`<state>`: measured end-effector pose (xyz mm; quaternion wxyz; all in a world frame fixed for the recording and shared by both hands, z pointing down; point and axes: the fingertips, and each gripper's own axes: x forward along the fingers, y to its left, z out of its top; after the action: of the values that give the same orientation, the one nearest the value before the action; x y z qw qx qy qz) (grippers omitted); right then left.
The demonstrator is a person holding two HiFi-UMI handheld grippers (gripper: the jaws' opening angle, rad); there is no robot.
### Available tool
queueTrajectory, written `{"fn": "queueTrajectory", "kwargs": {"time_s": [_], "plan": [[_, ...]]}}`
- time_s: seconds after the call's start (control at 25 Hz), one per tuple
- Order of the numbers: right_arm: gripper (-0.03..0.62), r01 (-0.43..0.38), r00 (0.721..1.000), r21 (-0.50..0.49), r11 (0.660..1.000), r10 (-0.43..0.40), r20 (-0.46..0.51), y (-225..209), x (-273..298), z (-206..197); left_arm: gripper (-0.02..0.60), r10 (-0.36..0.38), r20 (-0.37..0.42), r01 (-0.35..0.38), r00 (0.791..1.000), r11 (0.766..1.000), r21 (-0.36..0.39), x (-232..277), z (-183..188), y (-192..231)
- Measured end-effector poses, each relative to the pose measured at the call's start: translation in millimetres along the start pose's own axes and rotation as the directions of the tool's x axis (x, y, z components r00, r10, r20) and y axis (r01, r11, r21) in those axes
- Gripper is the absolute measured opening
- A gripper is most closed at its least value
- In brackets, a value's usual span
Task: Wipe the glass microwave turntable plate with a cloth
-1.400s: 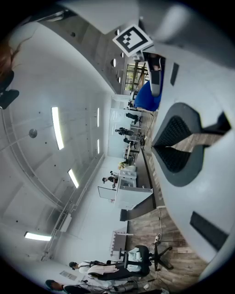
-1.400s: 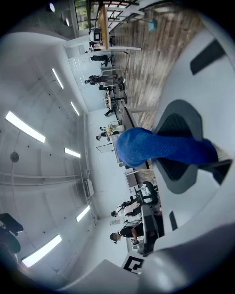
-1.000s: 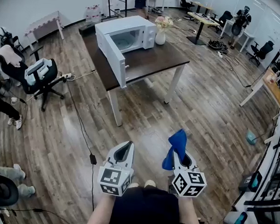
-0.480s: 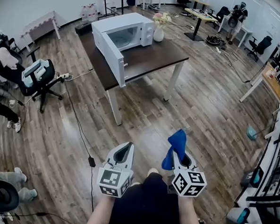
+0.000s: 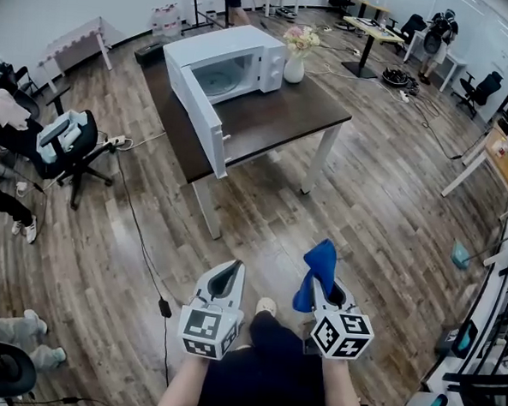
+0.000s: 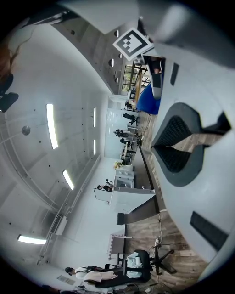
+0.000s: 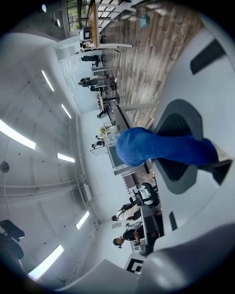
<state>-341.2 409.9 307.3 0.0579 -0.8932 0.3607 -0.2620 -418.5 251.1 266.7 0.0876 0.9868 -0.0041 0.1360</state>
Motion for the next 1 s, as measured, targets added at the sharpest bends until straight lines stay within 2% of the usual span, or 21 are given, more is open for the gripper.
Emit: {"fn": "queueTrajectory", "kwargs": {"time_s": [0.32,0.52,1.0], "plan": [[0.069,-0.039,0.999,-0.028,0.999,0.038,-0.031,-37.7,97.0,58.5,0.005,0.034,0.004,-0.034,0.999,0.999,-0.013,99.4,36.2,34.6],[0.069,-0.067,0.997,-0.046,0.997,0.066,-0.028,-58.6,149.1,85.4,0.005,0.052,0.007,-0.052,0.999,0.999,-0.014,152.9,44.7,49.4],[0.069,-0.069,0.996,-0.002,0.998,0.069,-0.048,-90.0,196.8,102.9,0.005,0.039,-0.016,-0.039,0.999,0.999,-0.012,216.8,53.9,52.7]]}}
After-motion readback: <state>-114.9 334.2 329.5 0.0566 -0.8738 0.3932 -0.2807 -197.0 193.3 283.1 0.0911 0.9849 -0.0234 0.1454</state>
